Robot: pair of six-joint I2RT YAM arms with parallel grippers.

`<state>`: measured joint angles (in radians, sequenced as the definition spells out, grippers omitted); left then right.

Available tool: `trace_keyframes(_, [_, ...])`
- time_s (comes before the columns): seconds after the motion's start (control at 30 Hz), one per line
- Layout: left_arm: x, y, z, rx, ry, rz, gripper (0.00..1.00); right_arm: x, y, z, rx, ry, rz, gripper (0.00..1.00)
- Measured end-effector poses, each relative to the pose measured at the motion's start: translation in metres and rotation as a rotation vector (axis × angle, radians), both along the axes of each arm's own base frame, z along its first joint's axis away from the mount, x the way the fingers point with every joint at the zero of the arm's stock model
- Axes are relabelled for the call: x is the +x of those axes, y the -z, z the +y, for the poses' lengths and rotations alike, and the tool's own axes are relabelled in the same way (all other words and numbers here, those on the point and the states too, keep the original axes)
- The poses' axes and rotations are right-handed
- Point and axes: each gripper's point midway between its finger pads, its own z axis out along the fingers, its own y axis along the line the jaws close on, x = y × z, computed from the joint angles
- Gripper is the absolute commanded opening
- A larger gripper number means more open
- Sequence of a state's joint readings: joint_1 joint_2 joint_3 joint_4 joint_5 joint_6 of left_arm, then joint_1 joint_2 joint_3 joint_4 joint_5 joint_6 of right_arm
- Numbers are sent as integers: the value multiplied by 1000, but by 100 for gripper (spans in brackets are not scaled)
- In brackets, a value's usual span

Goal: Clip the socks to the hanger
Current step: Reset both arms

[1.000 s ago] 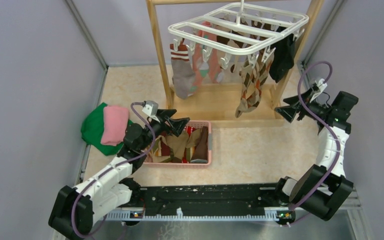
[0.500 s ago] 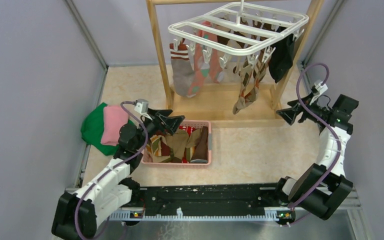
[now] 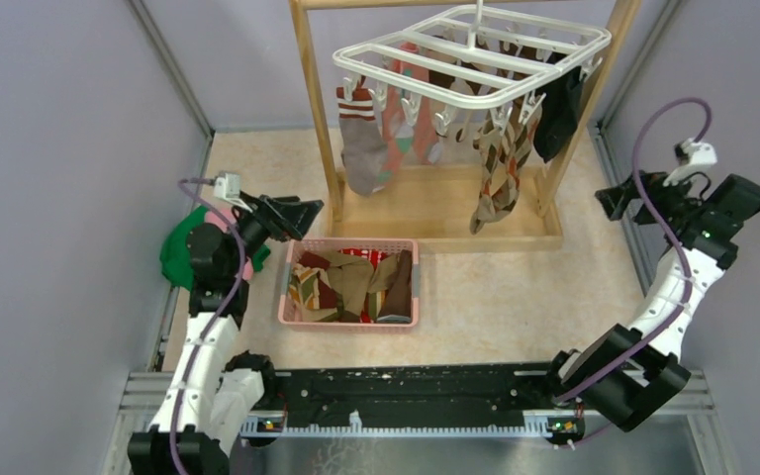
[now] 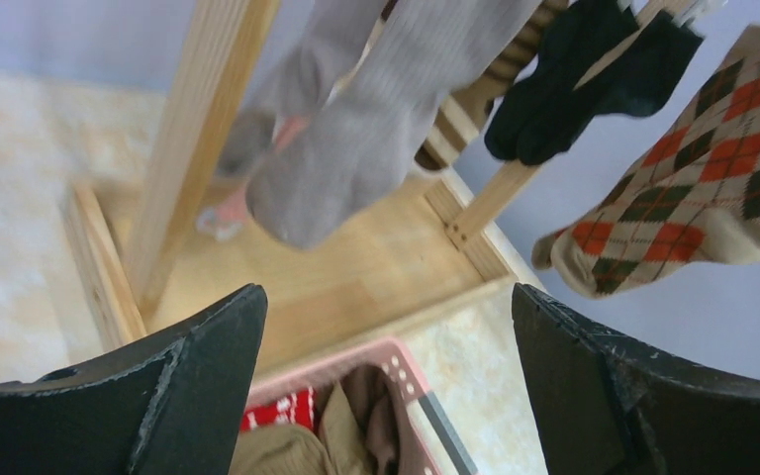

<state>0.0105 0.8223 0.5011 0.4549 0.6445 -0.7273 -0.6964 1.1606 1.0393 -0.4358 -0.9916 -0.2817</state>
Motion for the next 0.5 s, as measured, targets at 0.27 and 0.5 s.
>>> trace_keyframes(0.27, [-21,-104,20,178,-138,-266,98,-9,-81,-72,36,314,-120,95])
trace_keyframes(0.5, [-21,-118,20,228,-130,-276,98,-21,-135,-53,86,288,-228,99])
